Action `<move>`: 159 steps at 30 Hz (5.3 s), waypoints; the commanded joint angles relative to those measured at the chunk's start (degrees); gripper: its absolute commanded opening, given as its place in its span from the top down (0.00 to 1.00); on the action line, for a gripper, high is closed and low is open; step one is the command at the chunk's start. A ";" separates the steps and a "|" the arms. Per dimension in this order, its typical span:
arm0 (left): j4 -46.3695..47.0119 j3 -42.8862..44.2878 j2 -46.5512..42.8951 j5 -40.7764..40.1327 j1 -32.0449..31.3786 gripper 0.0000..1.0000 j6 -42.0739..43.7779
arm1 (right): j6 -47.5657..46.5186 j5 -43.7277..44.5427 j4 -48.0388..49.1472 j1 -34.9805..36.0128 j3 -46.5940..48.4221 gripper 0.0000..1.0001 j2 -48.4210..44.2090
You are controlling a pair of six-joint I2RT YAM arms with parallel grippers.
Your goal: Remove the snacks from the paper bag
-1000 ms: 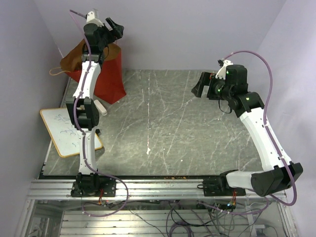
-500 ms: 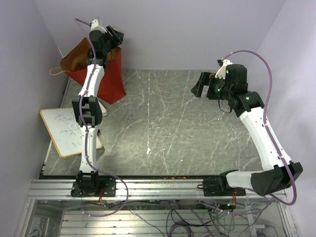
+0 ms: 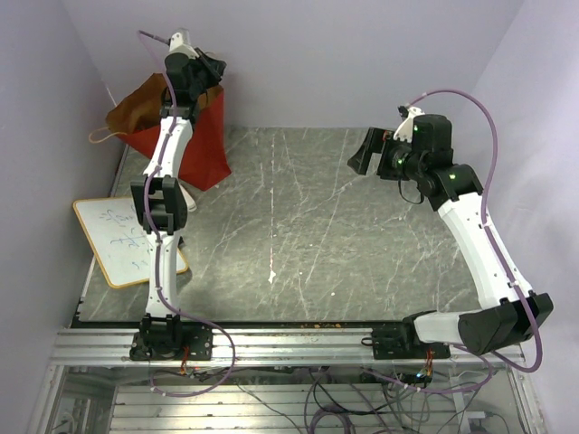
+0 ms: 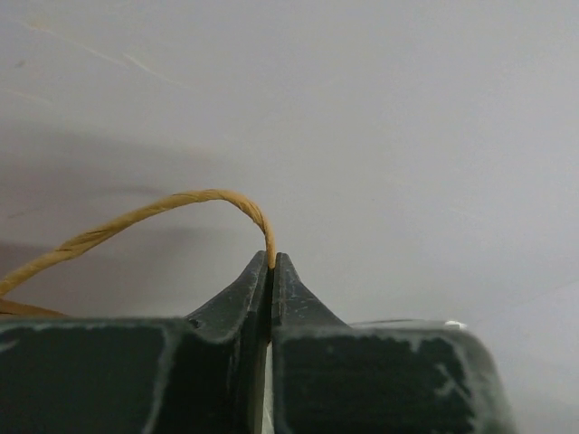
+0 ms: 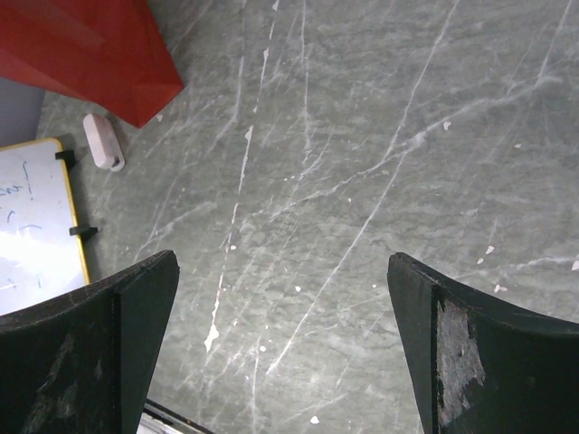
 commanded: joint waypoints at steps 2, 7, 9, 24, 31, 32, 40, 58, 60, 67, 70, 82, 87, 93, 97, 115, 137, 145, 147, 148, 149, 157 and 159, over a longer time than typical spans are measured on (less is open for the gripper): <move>2.59 -5.02 -8.84 2.76 -2.12 0.91 -0.47 | 1.58 -2.26 0.03 -0.41 2.80 0.00 1.13; 2.49 -11.10 -14.24 4.20 -3.87 0.93 -1.35 | 2.55 -3.05 -0.66 -0.42 3.99 0.00 2.50; 3.01 -14.27 -16.73 4.46 -4.77 0.93 -1.83 | 2.78 -3.45 -0.89 -0.40 4.44 0.00 2.93; 1.28 -33.44 -33.28 4.32 -12.55 0.93 -4.13 | 5.36 -6.08 -0.08 -0.39 3.52 0.00 2.29; 0.45 -39.55 -38.76 3.16 -18.06 0.93 -5.46 | 5.97 -5.94 -0.64 -0.35 3.42 0.00 1.98; 0.57 -40.54 -39.47 3.00 -18.70 0.93 -5.84 | 5.98 -5.92 -0.81 -0.41 3.49 0.00 1.90; 0.52 -47.44 -44.71 0.71 -25.70 0.93 -8.21 | 6.27 -4.61 -1.84 -0.33 3.64 0.00 1.06; -1.20 -52.62 -49.59 -5.45 -38.98 0.93 -10.23 | 10.19 -0.37 -3.39 -0.49 4.66 0.00 0.19; -0.67 -52.66 -49.09 -5.39 -40.24 0.93 -10.84 | 10.65 0.11 -3.92 -0.52 4.87 0.00 0.14; -1.91 -49.76 -46.82 -5.53 -45.22 0.93 -10.28 | 10.67 4.06 -6.83 -1.20 5.96 0.00 -0.48; -2.02 -48.96 -46.38 -5.02 -46.25 0.93 -9.66 | 10.60 6.11 -7.46 -1.44 5.84 0.00 -1.37; -15.96 -44.22 -49.97 -6.33 -46.16 0.47 -1.72 | 8.64 3.73 -4.49 -1.67 9.90 0.00 0.64; -22.63 -42.60 -52.68 -7.46 -43.81 0.33 -0.44 | 8.22 3.08 -5.09 -1.69 13.08 0.00 3.02; -31.25 -40.10 -56.69 -6.44 -34.75 0.26 0.57 | 10.58 -0.86 -5.47 -1.67 10.66 0.00 2.87; -36.71 -40.47 -58.21 -6.34 -25.52 0.23 0.56 | 12.65 -4.43 -7.04 -1.67 10.49 0.00 3.19; -30.69 -34.61 -36.56 4.51 -7.96 0.24 -12.68 | 19.44 -16.81 -6.12 -1.67 -0.62 0.10 -1.06; -23.81 -26.01 -27.92 9.70 -7.35 0.78 -13.68 | 17.83 -17.47 -3.95 -1.69 -0.83 0.36 -0.77; -21.89 -24.19 -30.79 12.16 -6.05 0.93 -13.71 | 12.43 -22.47 -3.09 -1.66 3.12 0.71 1.76; -21.27 -24.53 -32.63 13.37 -5.85 0.93 -13.43 | 10.50 -25.13 -3.10 -1.52 5.03 0.82 3.04; -20.86 -24.93 -33.47 14.02 -5.72 0.93 -13.40 | 9.75 -26.48 -2.84 -1.45 5.79 0.87 3.75; -20.45 -25.39 -34.50 14.68 -5.56 0.93 -13.33 | 9.42 -27.94 -2.30 -1.26 6.37 0.91 4.51; -22.23 -25.20 -40.64 16.09 -2.43 0.93 -9.56 | 11.10 -29.70 4.07 10.15 12.82 0.93 12.90; -22.55 -24.57 -41.10 16.99 -1.56 0.93 -9.08 | 12.01 -31.22 6.13 12.81 14.02 0.93 15.43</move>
